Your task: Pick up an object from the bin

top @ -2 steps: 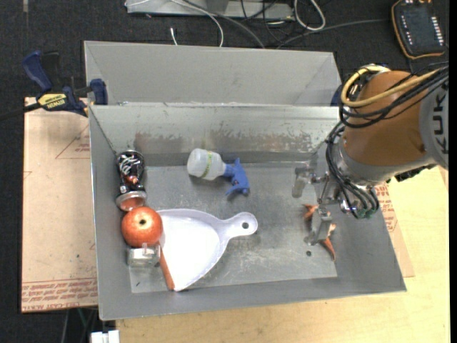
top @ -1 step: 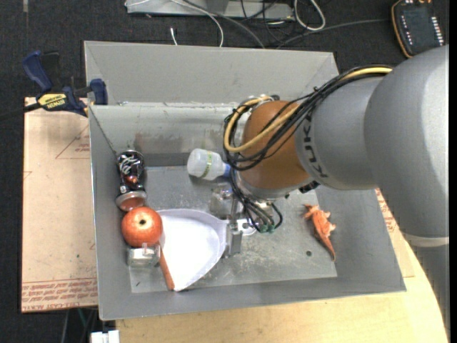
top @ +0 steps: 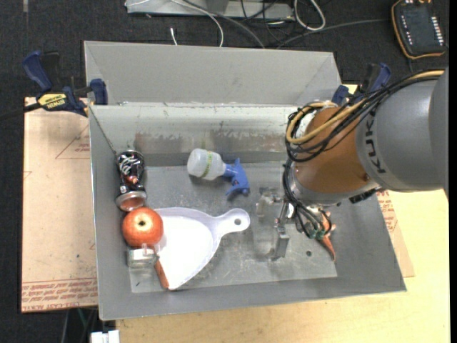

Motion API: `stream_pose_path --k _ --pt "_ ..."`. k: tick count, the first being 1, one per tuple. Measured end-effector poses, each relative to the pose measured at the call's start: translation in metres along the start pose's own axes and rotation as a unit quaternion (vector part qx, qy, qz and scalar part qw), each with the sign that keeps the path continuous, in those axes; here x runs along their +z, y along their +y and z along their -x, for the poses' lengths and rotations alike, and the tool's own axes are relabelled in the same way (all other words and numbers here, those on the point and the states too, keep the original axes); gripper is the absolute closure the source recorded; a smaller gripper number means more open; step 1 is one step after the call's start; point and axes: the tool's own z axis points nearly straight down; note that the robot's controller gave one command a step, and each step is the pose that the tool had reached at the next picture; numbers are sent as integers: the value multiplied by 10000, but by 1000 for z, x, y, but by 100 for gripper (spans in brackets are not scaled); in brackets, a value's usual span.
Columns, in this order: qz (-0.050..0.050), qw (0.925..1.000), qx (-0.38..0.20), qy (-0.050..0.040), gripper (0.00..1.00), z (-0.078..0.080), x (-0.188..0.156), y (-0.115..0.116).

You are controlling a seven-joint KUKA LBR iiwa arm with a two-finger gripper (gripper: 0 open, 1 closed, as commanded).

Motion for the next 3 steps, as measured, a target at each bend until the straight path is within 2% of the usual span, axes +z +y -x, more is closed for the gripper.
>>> stream_pose_path --k 1,2,3 --pt "3 9874 -1583 15 0 -9 -7 88" --pt "-12 9994 -340 -6 0 19 23 93" --pt "8 9829 -1844 -14 100 -13 21 88"
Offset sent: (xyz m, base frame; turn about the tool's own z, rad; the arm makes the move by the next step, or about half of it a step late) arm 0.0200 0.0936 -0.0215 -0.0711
